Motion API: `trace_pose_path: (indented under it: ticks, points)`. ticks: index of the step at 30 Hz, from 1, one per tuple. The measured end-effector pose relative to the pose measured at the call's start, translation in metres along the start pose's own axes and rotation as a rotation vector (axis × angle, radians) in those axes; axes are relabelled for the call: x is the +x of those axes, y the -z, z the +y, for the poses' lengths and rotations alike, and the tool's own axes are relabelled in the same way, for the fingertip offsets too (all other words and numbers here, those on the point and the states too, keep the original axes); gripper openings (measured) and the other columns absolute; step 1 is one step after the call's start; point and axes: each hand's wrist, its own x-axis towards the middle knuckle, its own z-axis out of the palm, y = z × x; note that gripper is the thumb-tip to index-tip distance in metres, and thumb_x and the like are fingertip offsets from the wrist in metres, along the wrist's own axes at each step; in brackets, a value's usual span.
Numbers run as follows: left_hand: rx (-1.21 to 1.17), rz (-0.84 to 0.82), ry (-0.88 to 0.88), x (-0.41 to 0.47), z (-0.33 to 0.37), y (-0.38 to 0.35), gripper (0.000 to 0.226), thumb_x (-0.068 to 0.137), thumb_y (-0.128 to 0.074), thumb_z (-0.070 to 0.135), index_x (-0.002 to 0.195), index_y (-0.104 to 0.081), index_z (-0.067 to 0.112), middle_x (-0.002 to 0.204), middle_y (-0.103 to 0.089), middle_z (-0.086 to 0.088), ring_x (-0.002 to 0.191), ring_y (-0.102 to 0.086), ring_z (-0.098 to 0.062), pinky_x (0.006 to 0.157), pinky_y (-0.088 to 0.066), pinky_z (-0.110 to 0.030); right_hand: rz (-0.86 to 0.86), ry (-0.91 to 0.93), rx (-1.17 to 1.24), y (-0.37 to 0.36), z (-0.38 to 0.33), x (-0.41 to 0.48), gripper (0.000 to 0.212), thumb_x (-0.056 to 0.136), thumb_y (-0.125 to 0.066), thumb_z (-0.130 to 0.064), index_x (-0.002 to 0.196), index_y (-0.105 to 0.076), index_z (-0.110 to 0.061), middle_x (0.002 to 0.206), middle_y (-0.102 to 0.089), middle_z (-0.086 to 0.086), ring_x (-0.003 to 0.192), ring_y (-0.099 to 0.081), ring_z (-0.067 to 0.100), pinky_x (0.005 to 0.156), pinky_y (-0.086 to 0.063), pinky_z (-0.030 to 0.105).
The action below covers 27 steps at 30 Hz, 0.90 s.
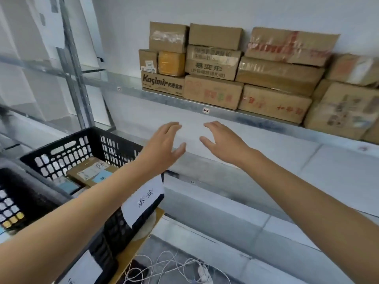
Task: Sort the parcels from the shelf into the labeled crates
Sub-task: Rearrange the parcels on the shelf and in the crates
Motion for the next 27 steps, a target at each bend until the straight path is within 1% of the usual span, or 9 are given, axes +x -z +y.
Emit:
trace_pose_path:
  ticks: [3,7,9,15,18,21,23,25,27]
  points:
    - [-0.043,0.003,-0.102,0.03,0.039,-0.012,0.055,0.097,-0.059,0.027,0.143,-0.043,0.002,0.148,-0.044,-0.009,0.139,-0.036,-0.02,0.117,-0.024,-0.026,0.064,-0.109,-0.024,0.038,0.03,-0.027,0.056,0.103,-0.043,-0.044,0.15,-0.036,-0.014,0.154,-0.039,0.003,0.14,-0.036,0.022,0.112,-0.034,0.037]
    - [-0.18,-0.04,-0.203,0.069,0.11,-0.032,0.053,0.099,-0.054,0.03,0.146,-0.039,0.01,0.149,-0.04,-0.002,0.138,-0.034,-0.016,0.103,-0.022,-0.016,0.124,-0.273,-0.104,0.082,0.078,-0.074,0.049,0.103,-0.042,-0.043,0.144,-0.041,-0.016,0.145,-0.046,0.003,0.131,-0.043,0.022,0.104,-0.039,0.038]
    - [-0.254,-0.086,-0.243,0.085,0.148,-0.045,0.052,0.1,-0.051,0.034,0.147,-0.037,0.016,0.151,-0.035,0.003,0.138,-0.033,-0.014,0.099,-0.023,-0.017,0.127,-0.364,-0.138,0.101,0.102,-0.101,0.047,0.103,-0.043,-0.043,0.142,-0.042,-0.016,0.142,-0.047,0.004,0.128,-0.045,0.024,0.099,-0.041,0.038]
    - [-0.394,-0.156,-0.409,0.11,0.251,-0.078,0.051,0.101,-0.05,0.031,0.149,-0.035,0.019,0.155,-0.032,0.003,0.142,-0.029,-0.013,0.105,-0.018,-0.017,0.232,-0.568,-0.162,0.16,0.166,-0.169,0.05,0.103,-0.042,-0.04,0.146,-0.038,-0.014,0.148,-0.042,0.007,0.131,-0.044,0.026,0.103,-0.042,0.042]
    - [-0.399,-0.163,-0.485,0.112,0.295,-0.091,0.05,0.101,-0.052,0.028,0.147,-0.038,0.013,0.152,-0.036,-0.001,0.14,-0.03,-0.014,0.1,-0.013,-0.006,0.266,-0.643,-0.153,0.185,0.193,-0.198,0.055,0.104,-0.042,-0.04,0.151,-0.032,-0.013,0.155,-0.035,0.01,0.136,-0.041,0.028,0.106,-0.04,0.043]
    - [-0.429,-0.168,-0.544,0.118,0.338,-0.103,0.044,0.1,-0.054,0.024,0.14,-0.044,0.007,0.138,-0.045,-0.004,0.128,-0.04,-0.017,0.088,-0.02,-0.002,0.304,-0.69,-0.179,0.207,0.225,-0.221,0.058,0.104,-0.041,-0.042,0.151,-0.029,-0.01,0.152,-0.039,0.013,0.132,-0.045,0.032,0.105,-0.041,0.045]
    - [-0.487,-0.18,-0.515,0.126,0.368,-0.108,0.044,0.1,-0.054,0.025,0.14,-0.043,0.011,0.127,-0.048,-0.004,0.107,-0.055,-0.015,0.08,-0.03,-0.003,0.328,-0.712,-0.199,0.222,0.249,-0.233,0.055,0.104,-0.042,-0.042,0.146,-0.035,-0.008,0.148,-0.042,0.014,0.129,-0.046,0.031,0.104,-0.042,0.044]
    - [-0.514,-0.204,-0.452,0.131,0.396,-0.111,0.048,0.101,-0.052,0.029,0.146,-0.039,0.015,0.128,-0.046,-0.001,0.084,-0.054,-0.006,0.064,-0.036,0.002,0.355,-0.721,-0.21,0.238,0.274,-0.242,0.056,0.103,-0.043,-0.042,0.145,-0.036,-0.005,0.148,-0.042,0.014,0.132,-0.044,0.032,0.106,-0.04,0.045]
    - [-0.51,-0.191,-0.434,0.136,0.419,-0.116,0.051,0.101,-0.052,0.029,0.148,-0.038,0.015,0.143,-0.042,-0.001,0.097,-0.049,-0.006,0.063,-0.038,0.003,0.407,-0.706,-0.204,0.254,0.298,-0.249,0.053,0.102,-0.044,-0.04,0.14,-0.041,-0.004,0.142,-0.046,0.015,0.127,-0.047,0.033,0.103,-0.042,0.045]
